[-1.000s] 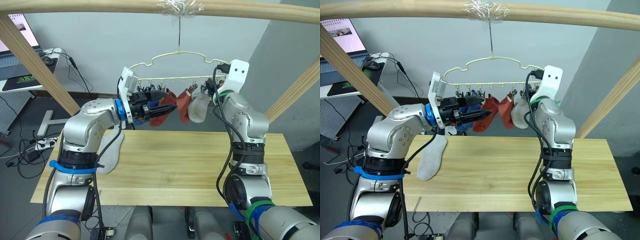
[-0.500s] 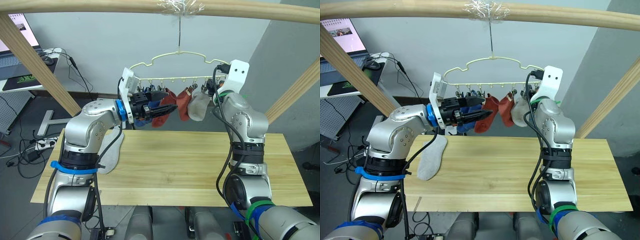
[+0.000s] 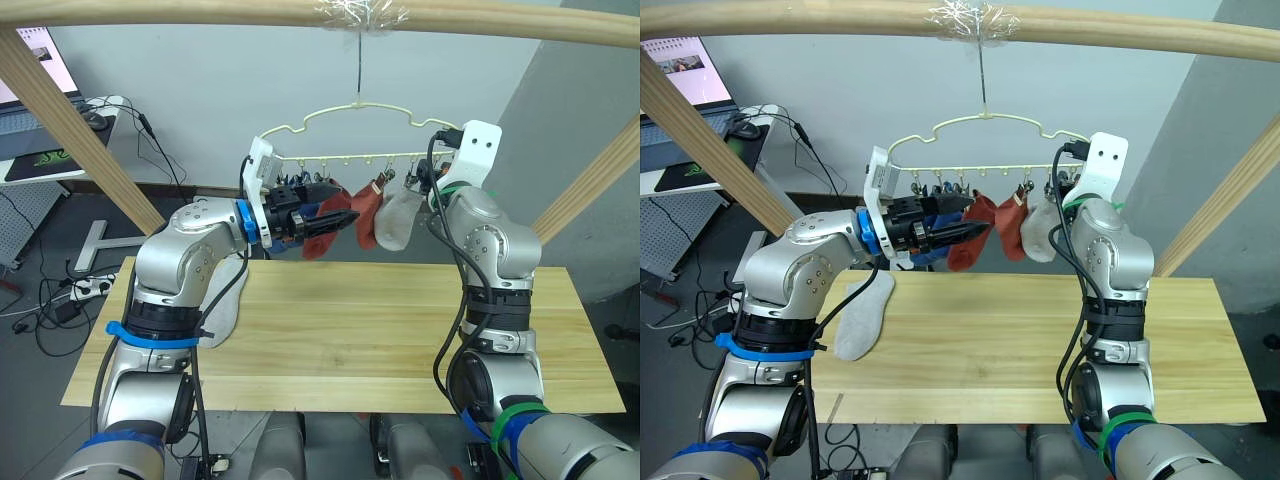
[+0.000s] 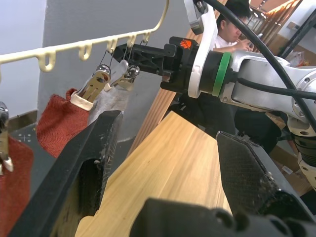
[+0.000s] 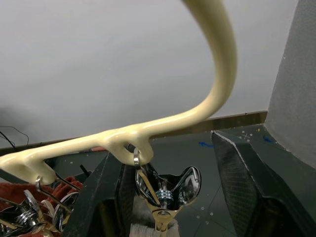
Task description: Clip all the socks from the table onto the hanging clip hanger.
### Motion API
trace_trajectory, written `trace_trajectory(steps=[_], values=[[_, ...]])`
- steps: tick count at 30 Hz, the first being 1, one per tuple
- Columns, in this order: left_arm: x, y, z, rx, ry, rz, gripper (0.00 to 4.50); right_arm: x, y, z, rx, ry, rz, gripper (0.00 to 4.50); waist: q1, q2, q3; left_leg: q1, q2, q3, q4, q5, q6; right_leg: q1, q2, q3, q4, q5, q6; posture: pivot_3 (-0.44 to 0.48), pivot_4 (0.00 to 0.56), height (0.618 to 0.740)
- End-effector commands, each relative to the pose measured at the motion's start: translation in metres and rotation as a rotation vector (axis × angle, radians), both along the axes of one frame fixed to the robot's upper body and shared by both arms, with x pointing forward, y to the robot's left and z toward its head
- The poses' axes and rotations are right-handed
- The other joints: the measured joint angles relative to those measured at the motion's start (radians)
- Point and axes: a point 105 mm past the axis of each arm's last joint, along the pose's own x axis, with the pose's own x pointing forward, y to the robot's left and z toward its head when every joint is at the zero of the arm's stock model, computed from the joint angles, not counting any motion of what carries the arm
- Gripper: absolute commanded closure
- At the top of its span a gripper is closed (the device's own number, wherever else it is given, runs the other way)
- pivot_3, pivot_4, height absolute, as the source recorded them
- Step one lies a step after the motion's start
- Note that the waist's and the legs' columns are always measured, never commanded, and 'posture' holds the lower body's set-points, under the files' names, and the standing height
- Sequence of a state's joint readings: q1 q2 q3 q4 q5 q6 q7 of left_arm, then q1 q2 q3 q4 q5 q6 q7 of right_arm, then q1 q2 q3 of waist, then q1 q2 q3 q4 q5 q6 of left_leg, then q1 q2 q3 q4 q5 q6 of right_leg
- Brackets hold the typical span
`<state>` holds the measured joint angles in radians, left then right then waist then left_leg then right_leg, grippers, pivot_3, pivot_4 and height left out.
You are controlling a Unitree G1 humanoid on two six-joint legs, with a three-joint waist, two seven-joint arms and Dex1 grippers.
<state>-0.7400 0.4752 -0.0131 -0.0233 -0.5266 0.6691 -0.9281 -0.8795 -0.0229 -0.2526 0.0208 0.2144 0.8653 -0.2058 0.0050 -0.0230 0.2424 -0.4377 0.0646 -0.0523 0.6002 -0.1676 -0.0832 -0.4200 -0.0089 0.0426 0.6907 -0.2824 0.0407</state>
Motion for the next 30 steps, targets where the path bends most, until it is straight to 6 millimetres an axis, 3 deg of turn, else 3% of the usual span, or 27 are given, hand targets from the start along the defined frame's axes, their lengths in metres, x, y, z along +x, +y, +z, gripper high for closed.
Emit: trace_trajectory(steps=[1, 12, 20, 30], values=[[-0.003, -0.002, 0.007, -0.007, -0.041, -0.009, 1.02, -0.005, -0.001, 0.012, -0.002, -0.049, -0.009, 2.13, 0.0, 0.0, 0.0, 0.0, 0.0, 0.0, 0.0, 0.0, 0.0, 0.0, 0.0, 0.0, 0.0, 0.0, 0.0, 0.162, 0.211, 0.74], [-0.002, -0.001, 0.007, -0.005, -0.045, -0.004, 1.02, -0.012, -0.011, 0.002, -0.018, -0.015, -0.051, 2.13, 0.0, 0.0, 0.0, 0.0, 0.0, 0.0, -0.001, 0.0, 0.0, 0.0, 0.0, 0.0, -0.001, 0.0, 0.0, 0.161, 0.209, 0.74], [-0.002, -0.003, 0.006, -0.005, -0.044, -0.006, 1.02, -0.009, -0.009, 0.028, 0.04, -0.123, -0.031, 2.13, -0.001, 0.0, 0.0, 0.0, 0.0, 0.0, -0.001, 0.0, 0.0, 0.0, 0.0, 0.0, -0.001, 0.0, 0.0, 0.153, 0.211, 0.74], [-0.002, -0.002, 0.005, -0.006, -0.045, -0.001, 1.02, -0.004, -0.011, 0.032, 0.023, -0.14, -0.035, 2.13, -0.001, 0.0, 0.0, 0.0, 0.0, 0.0, -0.002, 0.0, 0.0, 0.0, 0.0, 0.0, -0.002, 0.0, 0.0, 0.157, 0.209, 0.74]])
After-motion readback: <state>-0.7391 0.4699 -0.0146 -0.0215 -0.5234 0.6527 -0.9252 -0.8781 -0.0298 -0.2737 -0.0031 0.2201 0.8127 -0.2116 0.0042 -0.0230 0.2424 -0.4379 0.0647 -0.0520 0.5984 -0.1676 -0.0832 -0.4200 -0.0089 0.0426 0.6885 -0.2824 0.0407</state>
